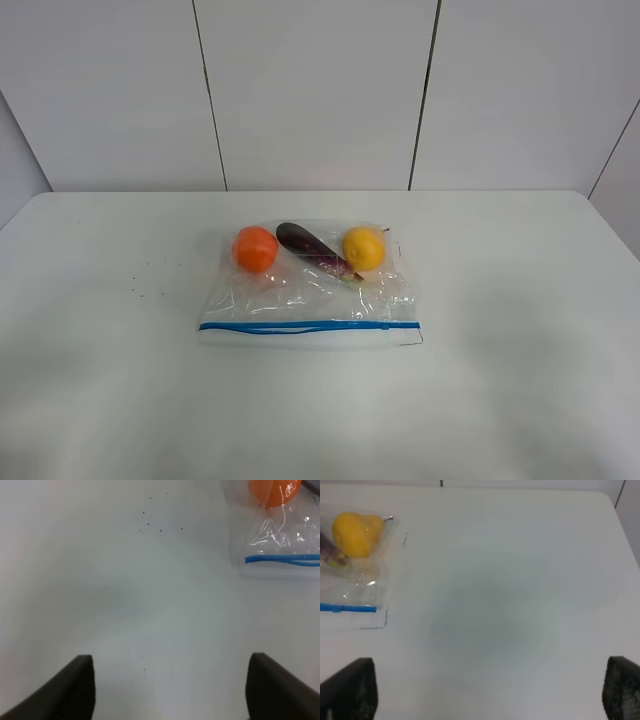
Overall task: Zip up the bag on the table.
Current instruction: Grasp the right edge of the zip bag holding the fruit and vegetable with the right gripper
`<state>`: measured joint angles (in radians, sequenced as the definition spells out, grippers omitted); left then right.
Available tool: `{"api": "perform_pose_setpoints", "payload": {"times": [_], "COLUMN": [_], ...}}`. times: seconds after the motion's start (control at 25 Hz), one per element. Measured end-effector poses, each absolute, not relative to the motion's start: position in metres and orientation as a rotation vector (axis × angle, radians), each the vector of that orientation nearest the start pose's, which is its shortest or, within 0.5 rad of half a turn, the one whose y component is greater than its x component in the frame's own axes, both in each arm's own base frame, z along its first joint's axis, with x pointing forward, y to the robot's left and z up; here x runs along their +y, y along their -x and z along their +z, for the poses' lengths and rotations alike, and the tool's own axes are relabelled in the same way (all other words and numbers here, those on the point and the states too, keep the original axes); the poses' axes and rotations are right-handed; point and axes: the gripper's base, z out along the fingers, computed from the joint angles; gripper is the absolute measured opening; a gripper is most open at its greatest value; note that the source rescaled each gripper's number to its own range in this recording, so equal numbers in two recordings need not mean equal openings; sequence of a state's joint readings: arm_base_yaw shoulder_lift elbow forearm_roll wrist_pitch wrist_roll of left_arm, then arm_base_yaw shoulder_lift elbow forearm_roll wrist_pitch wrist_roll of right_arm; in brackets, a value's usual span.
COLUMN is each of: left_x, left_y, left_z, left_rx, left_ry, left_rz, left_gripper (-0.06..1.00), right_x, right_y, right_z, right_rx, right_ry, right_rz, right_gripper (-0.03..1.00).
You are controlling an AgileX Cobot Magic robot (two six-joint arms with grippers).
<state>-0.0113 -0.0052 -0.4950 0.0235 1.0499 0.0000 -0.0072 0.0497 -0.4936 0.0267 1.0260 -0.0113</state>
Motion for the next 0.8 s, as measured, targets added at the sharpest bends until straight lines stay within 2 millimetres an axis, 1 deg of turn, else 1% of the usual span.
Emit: {"api": "perform_pose_setpoints", "payload": {"times": [0.44,0.56,0.6,0.68,0.8], "left_x": [0.002,0.002,0.002,0.002,0.002], "left_y": [0.005,0.005,0.005,0.005,0.005], "left_z": [0.277,0.277,0.277,0.277,0.277], "left_rx": [2.033,2.033,2.033,2.033,2.033], "left_ry": [-0.011,-0.011,-0.011,-0.011,-0.011], "left_rz": [0.021,0.021,0.021,0.021,0.021], "left_gripper": [0.90,0.90,0.90,0.90,0.90], "right_x": [0.002,0.002,0.002,0.002,0.003], "right_y": [-0.005,-0.010,-0.012,-0.022,-0.046], "right_z": [0.278,0.279,0.282,0.295,0.317], "right_rx": [2.066,2.099,2.116,2.156,2.229], "right_ry": [0.004,0.004,0.004,0.003,0.001], "right_rz": [0.021,0.021,0.021,0.023,0.035], "right_gripper": [1.00,1.00,1.00,1.00,1.00]}}
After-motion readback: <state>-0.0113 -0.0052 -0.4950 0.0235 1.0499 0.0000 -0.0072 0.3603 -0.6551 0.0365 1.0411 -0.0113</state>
